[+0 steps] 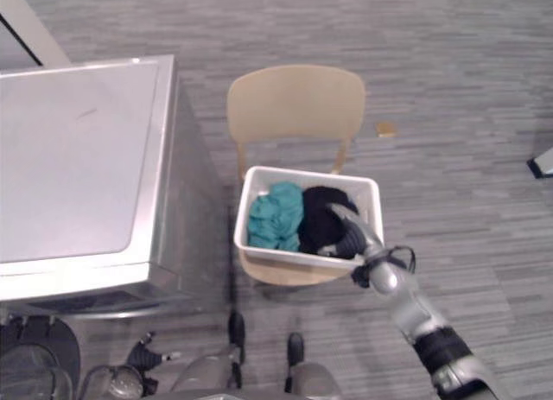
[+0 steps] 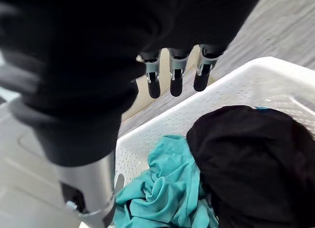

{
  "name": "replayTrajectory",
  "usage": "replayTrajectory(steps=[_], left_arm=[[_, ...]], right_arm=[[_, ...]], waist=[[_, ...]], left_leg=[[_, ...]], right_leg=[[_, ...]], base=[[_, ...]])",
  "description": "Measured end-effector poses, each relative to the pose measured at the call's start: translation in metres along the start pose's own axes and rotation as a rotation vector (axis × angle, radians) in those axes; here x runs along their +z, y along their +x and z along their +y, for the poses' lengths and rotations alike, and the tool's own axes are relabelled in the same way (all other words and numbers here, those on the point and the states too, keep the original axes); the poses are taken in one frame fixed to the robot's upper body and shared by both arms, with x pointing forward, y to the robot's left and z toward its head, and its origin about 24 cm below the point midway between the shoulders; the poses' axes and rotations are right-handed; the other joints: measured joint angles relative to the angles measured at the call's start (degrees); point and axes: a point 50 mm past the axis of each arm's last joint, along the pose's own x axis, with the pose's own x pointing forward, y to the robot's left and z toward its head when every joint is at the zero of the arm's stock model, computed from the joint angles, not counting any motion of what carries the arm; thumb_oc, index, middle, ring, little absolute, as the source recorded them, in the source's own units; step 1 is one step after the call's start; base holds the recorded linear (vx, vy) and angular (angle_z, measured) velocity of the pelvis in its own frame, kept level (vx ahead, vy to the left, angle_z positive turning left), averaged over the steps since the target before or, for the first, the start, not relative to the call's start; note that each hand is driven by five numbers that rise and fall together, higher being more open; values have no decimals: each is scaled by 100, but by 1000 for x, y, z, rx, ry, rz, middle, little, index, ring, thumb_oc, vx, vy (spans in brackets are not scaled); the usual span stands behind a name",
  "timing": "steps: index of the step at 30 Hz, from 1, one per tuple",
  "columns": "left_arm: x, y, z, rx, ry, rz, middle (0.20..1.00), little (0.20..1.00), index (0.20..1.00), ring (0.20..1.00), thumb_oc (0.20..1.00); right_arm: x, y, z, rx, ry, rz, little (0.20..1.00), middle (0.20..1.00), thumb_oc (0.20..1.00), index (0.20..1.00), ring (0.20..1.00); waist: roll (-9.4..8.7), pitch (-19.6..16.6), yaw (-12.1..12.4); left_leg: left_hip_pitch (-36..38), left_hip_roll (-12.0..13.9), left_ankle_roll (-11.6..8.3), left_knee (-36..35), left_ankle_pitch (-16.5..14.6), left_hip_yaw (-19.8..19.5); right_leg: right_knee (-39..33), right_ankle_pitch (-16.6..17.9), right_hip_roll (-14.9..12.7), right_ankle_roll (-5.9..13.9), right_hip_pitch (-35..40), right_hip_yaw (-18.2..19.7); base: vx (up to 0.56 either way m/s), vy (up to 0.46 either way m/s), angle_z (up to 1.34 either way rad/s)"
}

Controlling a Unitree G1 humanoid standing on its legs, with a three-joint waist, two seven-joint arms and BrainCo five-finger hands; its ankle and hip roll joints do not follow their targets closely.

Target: Grab the laundry basket,head to the washer,open it,put in the laundry and shut it.

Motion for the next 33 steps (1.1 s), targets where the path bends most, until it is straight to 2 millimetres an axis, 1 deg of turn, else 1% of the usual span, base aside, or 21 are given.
replayTrajectory(steps=[1,2,5,7,8,9,11,12,14,15,17,18,20,21,22,23,24,26,28,31,33], left_arm=[[11,3,9,24,12,-40,1000,1000,1000,1000,1000],[13,3,12,36,13,-52,1000,1000,1000,1000,1000],[21,4,17,52,37,-94,1000,1000,1000,1000,1000],[28,3,15,50,27,-133,1000,1000,1000,1000,1000],[30,4,14,47,32,-138,1000,1000,1000,1000,1000],[31,4,14,51,29,-139,1000,1000,1000,1000,1000],[32,4,16,65,22,-143,1000,1000,1000,1000,1000],[36,5,18,75,-4,-157,1000,1000,1000,1000,1000],[41,6,19,85,-14,-174,1000,1000,1000,1000,1000],[43,6,20,95,-33,-186,1000,1000,1000,1000,1000],[50,8,22,102,-54,-201,1000,1000,1000,1000,1000],[51,9,23,103,-54,-202,1000,1000,1000,1000,1000],[60,11,23,104,-79,-217,1000,1000,1000,1000,1000],[63,12,23,103,-75,-224,1000,1000,1000,1000,1000],[66,12,24,105,-75,-233,1000,1000,1000,1000,1000],[69,13,25,106,-75,-239,1000,1000,1000,1000,1000],[76,13,26,108,-77,-257,1000,1000,1000,1000,1000],[78,13,25,105,-78,-266,1000,1000,1000,1000,1000],[81,13,26,107,-83,-279,1000,1000,1000,1000,1000],[81,12,25,101,-82,-276,1000,1000,1000,1000,1000],[84,12,26,100,-90,-290,1000,1000,1000,1000,1000]], right_arm=[[2,10,-3,-2,-55,-5,1000,1000,1000,1000,1000],[4,14,-4,3,-82,-11,1000,1000,1000,1000,1000],[13,37,-11,16,-222,-30,1000,1000,1000,1000,1000],[15,49,-17,2,-293,-14,1000,1000,1000,1000,1000],[15,53,-17,-4,-294,0,1000,1000,1000,1000,1000],[11,54,-14,-1,-300,25,1000,1000,1000,1000,1000],[5,57,-9,9,-344,60,1000,1000,1000,1000,1000],[3,61,-9,11,-363,87,1000,1000,1000,1000,1000],[1,67,-14,7,-387,119,1000,1000,1000,1000,1000],[0,71,-20,-20,-397,149,1000,1000,1000,1000,1000],[-2,73,-28,-45,-409,175,1000,1000,1000,1000,1000],[-2,74,-28,-47,-412,179,1000,1000,1000,1000,1000],[-10,74,-30,-37,-450,227,476,476,476,476,476],[-12,75,-31,-39,-452,241,476,476,476,476,476],[-9,77,-33,-48,-448,241,200,200,200,200,200],[-7,78,-36,-56,-448,236,200,200,200,200,200],[3,79,-36,-98,-353,202,200,200,200,200,200],[8,79,-32,-99,-328,175,200,200,200,200,200],[14,74,-29,-125,-219,138,200,200,200,200,200],[16,66,-24,-151,-92,109,200,200,200,200,200],[15,59,-32,-216,32,109,200,200,200,200,200]], waist=[[-12,23,106],[-6,38,169],[42,126,345],[107,193,478],[136,253,513],[150,316,628],[147,339,730],[147,416,745],[150,544,794],[150,596,863],[161,662,900],[171,668,893],[167,694,1016],[167,694,1034],[163,697,1029],[162,731,1028],[129,775,1017],[121,779,1014],[84,801,1005],[17,826,974],[2,823,899]], left_leg=[[-53,-75,-26,0,-32,21],[-69,-117,-18,0,-35,4],[-234,-164,2,0,-42,13],[-449,-165,111,0,42,-10],[-483,-165,129,1,57,-28],[-524,-162,135,4,63,-59],[-651,-153,121,4,76,-142],[-705,-130,117,5,87,-167],[-821,-106,110,5,110,-197],[-958,-80,118,5,135,-208],[-1084,-65,110,8,150,-270],[-1110,-66,109,8,154,-314],[-1165,-57,113,16,158,-387],[-1197,-52,113,20,158,-404],[-1247,-47,113,28,158,-435],[-1257,-42,113,27,158,-443],[-1253,-34,113,27,158,-475],[-1211,-33,113,30,158,-474],[-1065,-37,113,27,158,-475],[-753,-38,112,8,157,-477],[-677,-40,93,0,142,-482]], right_leg=[[15,-13,-86,43,-71,55],[-2,-17,-119,75,-68,71],[-77,20,-152,149,-206,101],[-148,86,-137,183,-374,90],[-196,101,-130,198,-375,61],[-212,101,-119,197,-408,35],[-220,101,-86,196,-493,-28],[-212,101,-63,196,-542,-50],[-228,113,-30,178,-634,-85],[-220,118,-1,175,-771,-93],[-235,144,26,136,-864,-139],[-239,144,31,136,-865,-177],[-227,143,53,136,-901,-190],[-225,143,62,136,-932,-192],[-225,143,71,136,-968,-192],[-226,143,80,136,-973,-191],[-226,144,103,135,-950,-192],[-210,144,104,135,-909,-191],[-205,144,102,135,-757,-191],[-217,143,98,136,-444,-189],[-293,143,104,136,-320,-200]], base=[[-27,58,15],[-47,75,7],[-56,42,1],[-49,13,6],[-66,-2,13],[-84,-8,14],[-45,-12,15],[-34,3,13],[-47,-6,7],[-33,-14,4],[-42,-7,12],[-45,-25,26],[-16,-27,18],[-2,-22,8],[10,-20,8],[16,-22,12],[14,-13,10],[15,-15,8],[26,-5,3],[32,2,2],[47,10,5]])
